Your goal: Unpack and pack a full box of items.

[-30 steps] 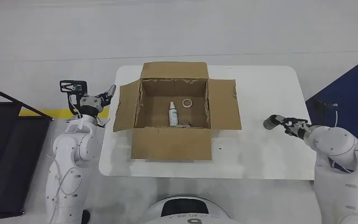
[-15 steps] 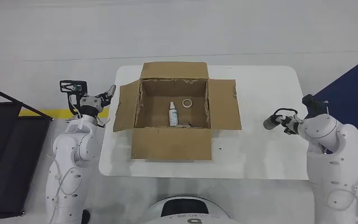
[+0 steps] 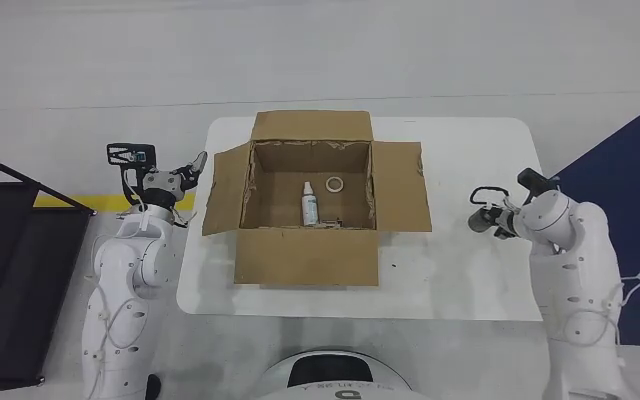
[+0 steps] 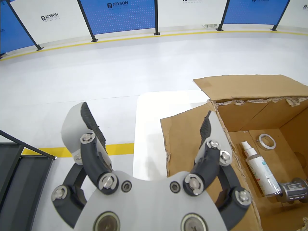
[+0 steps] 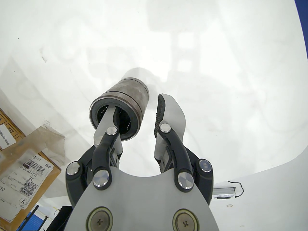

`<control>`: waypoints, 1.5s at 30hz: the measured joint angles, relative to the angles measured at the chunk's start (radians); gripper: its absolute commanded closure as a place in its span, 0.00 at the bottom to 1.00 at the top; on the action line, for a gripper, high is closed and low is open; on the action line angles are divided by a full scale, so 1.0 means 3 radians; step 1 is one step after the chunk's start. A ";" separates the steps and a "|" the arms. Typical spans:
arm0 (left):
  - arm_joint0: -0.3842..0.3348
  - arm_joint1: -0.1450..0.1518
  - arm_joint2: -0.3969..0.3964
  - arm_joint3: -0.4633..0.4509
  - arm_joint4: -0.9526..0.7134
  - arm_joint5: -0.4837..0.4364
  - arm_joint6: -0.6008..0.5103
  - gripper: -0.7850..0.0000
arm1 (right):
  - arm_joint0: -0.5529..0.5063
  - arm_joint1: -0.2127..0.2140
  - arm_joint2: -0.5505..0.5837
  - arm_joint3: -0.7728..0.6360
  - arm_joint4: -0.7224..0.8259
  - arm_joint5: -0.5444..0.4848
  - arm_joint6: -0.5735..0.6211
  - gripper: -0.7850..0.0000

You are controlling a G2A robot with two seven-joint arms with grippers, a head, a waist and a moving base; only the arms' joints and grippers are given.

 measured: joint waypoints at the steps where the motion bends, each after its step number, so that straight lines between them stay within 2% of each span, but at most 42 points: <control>1: 0.0000 0.0000 0.0000 0.0000 0.0000 0.0000 0.0000 0.00 | -0.0006 0.0000 -0.0001 -0.0011 -0.0001 0.0004 0.0000 1.00; 10: 0.0000 0.0000 0.0000 0.0000 0.0000 0.0000 0.0000 0.00 | -0.0139 -0.0003 0.0069 -0.0226 0.0045 0.0013 -0.0011 1.00; 15: 0.0000 0.0000 0.0000 0.0000 0.0000 0.0000 0.0000 0.00 | -0.0170 -0.0022 0.0157 -0.0420 0.0312 0.0079 -0.0083 1.00; 21: 0.0000 0.0000 0.0000 0.0000 0.0000 0.0000 0.0000 0.00 | -0.0303 -0.0086 0.0440 -0.0992 0.1273 -0.0034 -0.0573 1.00; 27: 0.0000 0.0000 0.0000 0.0000 0.0000 0.0000 0.0000 0.00 | -0.0470 -0.0154 0.0489 -0.1535 0.2363 -0.0518 -0.1051 1.00; 30: 0.0000 0.0000 0.0000 0.0000 0.0000 0.0000 0.0000 0.00 | -0.0423 -0.0160 0.0249 -0.1705 0.2591 -0.0751 -0.1024 1.00; 33: 0.0000 0.0000 0.0000 0.0000 0.0000 0.0000 0.0000 0.00 | -0.0233 -0.0156 -0.0124 -0.1697 0.2533 -0.0843 -0.0912 1.00; 40: 0.0000 0.0000 0.0000 0.0000 0.0000 0.0000 0.0000 0.00 | 0.0427 -0.0193 -0.1173 -0.1336 0.2000 -0.0635 -0.0772 1.00; 45: 0.0000 0.0000 0.0000 0.0000 0.0000 0.0000 0.0000 0.00 | 0.0853 -0.0251 -0.1901 -0.0960 0.1383 -0.0432 -0.0703 1.00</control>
